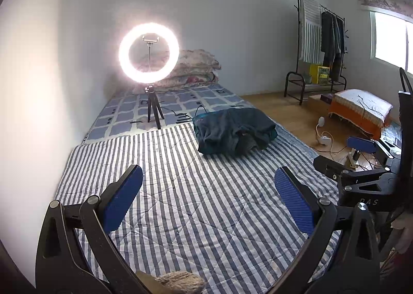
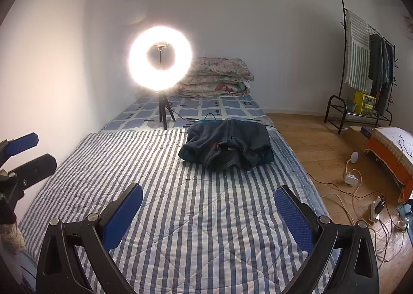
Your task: Fold large clothes
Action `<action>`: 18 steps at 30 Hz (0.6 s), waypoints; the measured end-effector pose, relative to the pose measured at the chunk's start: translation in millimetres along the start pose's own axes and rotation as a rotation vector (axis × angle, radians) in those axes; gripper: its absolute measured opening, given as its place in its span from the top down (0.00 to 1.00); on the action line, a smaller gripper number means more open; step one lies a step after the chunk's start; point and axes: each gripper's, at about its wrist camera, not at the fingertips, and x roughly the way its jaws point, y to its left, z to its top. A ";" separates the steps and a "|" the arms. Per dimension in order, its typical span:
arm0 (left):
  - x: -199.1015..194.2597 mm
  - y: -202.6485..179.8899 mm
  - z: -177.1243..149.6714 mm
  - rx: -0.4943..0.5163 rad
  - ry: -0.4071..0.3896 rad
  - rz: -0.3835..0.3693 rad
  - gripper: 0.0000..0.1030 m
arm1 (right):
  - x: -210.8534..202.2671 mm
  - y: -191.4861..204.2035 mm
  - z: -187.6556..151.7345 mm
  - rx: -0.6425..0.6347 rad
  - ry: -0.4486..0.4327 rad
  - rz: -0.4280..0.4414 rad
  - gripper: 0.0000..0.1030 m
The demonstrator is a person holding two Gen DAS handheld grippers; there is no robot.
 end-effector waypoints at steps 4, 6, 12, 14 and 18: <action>2.6 0.2 -0.8 0.004 0.007 0.004 0.00 | 1.5 -1.1 -0.2 0.008 0.005 0.001 0.00; 2.2 1.3 -0.7 0.003 0.008 0.004 0.00 | 2.0 -3.2 0.1 0.015 0.006 0.005 0.00; 3.0 0.2 -1.4 0.016 0.005 0.010 0.00 | 2.2 -5.9 0.2 0.031 0.007 0.013 0.00; 3.2 -0.6 -2.2 0.018 0.007 0.014 0.00 | 2.3 -4.8 0.4 0.028 0.005 0.012 0.00; 3.2 -1.6 -2.9 0.020 0.013 0.021 0.00 | 2.0 -2.7 0.3 0.019 0.002 0.014 0.00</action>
